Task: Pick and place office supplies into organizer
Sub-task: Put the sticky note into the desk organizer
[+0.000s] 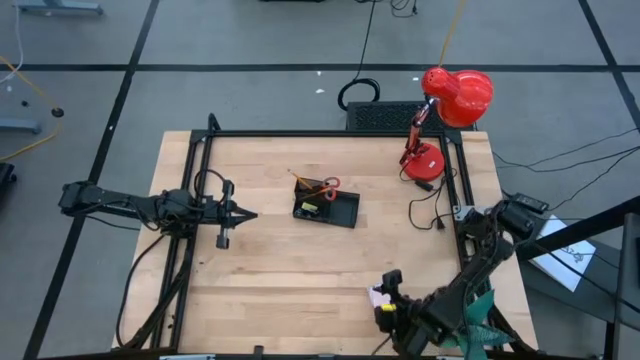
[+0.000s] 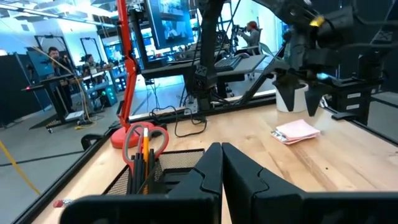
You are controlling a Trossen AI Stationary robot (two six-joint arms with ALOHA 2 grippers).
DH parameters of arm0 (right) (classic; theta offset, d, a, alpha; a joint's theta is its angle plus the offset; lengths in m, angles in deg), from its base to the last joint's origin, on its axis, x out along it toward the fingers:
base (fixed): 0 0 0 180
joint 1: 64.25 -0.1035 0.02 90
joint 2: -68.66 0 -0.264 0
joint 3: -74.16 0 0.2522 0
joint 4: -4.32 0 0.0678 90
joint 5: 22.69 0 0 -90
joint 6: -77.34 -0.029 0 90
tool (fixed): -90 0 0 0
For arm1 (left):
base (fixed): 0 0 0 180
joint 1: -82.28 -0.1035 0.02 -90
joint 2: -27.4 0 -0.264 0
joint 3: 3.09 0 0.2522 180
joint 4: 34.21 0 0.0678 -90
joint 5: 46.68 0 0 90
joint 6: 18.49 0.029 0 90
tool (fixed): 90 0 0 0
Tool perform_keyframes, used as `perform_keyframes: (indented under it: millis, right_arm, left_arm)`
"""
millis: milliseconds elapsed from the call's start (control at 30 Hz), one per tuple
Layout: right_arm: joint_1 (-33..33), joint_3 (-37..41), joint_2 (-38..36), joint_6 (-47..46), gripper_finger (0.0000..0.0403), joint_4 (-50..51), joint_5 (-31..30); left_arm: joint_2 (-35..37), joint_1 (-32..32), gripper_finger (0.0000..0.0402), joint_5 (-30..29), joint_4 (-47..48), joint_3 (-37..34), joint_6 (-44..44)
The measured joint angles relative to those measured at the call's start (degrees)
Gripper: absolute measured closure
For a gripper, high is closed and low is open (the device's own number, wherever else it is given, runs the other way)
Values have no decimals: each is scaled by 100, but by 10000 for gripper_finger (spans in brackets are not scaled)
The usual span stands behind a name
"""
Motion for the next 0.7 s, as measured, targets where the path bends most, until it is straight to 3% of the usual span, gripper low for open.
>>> perform_keyframes:
  millis: [100, 433, 600, 700]
  right_arm:
    - [343, 0, -278, 486, 138, -14, 597]
    - [1768, 77, -583, 2592, 138, -244, 3394]
    - [2087, 524, -576, 3427, 138, -202, 4338]
    - [2167, 667, -573, 3873, 138, -202, 4468]
  left_arm:
    - [0, 2, 391, 0, 0, 0, 38]
    - [0, 0, 391, 2, 257, 0, 150]
    - [0, 0, 392, 2, 465, 0, 191]
    - [0, 2, 392, 2, 528, 0, 195]
